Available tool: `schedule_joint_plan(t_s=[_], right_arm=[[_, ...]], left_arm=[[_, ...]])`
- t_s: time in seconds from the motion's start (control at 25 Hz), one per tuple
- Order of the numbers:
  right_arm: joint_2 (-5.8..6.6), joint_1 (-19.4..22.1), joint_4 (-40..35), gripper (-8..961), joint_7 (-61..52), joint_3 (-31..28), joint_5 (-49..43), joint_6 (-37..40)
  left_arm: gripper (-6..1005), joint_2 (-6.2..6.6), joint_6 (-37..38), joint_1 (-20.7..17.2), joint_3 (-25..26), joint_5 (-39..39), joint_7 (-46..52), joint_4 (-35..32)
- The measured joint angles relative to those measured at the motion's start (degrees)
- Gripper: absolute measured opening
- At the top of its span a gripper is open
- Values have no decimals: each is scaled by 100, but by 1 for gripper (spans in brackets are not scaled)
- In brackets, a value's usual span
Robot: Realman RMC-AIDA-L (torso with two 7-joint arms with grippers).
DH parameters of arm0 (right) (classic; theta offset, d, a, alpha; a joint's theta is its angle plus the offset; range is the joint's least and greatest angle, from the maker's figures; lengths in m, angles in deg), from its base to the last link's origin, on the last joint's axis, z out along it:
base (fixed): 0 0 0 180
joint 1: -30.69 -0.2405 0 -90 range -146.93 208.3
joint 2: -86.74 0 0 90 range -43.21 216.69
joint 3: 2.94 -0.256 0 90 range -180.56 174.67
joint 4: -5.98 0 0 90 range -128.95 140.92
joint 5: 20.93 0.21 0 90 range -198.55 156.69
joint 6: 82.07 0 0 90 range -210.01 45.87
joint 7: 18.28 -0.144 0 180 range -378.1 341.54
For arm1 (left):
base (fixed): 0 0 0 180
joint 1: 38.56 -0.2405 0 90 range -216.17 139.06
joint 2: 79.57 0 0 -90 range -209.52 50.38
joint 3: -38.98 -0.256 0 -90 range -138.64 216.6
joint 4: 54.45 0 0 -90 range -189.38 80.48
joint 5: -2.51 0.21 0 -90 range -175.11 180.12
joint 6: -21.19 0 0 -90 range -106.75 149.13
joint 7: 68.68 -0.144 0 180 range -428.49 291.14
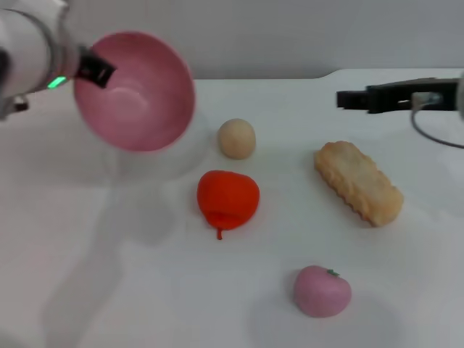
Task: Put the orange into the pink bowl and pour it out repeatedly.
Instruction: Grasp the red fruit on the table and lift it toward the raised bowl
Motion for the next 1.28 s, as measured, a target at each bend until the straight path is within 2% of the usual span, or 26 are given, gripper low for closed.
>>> schedule_joint_plan(t_s=[0.08, 0.12, 0.16, 0.28, 0.4, 0.6, 0.64, 1.08, 1.28], right_arm=[[-3, -120, 162, 538, 33, 189, 3, 137], [-5, -186, 253, 539, 44, 289, 3, 212], [-6, -263, 368, 539, 52, 408, 4, 312], [-7, -485, 677, 539, 64, 768, 4, 548], [-5, -847, 1141, 539, 75, 1116, 5, 696], [-35, -1639, 2180, 709, 33, 1661, 61, 1099], [-38, -1725, 2285, 711, 31, 1715, 105, 1152], [-39, -1991, 2719, 720, 56, 2002, 573, 1312], [-41, -2228, 3338, 720, 172, 2193, 980, 1487]], left_arm=[[42, 0, 0, 0, 0, 0, 0, 0], [42, 12, -453, 17, 887, -820, -161, 30], [42, 25, -728, -85, 1569, -1398, -314, 40], [42, 26, -798, -250, 1847, -1478, -303, 0], [42, 25, -862, -304, 1926, -1457, -291, -6], [42, 30, -1038, -269, 1954, -1449, -282, -6], [42, 30, -1046, -259, 1954, -1449, -273, -6], [42, 30, -1105, -184, 1963, -1387, -197, 20], [42, 29, -1102, -154, 1933, -1388, -194, 28]])
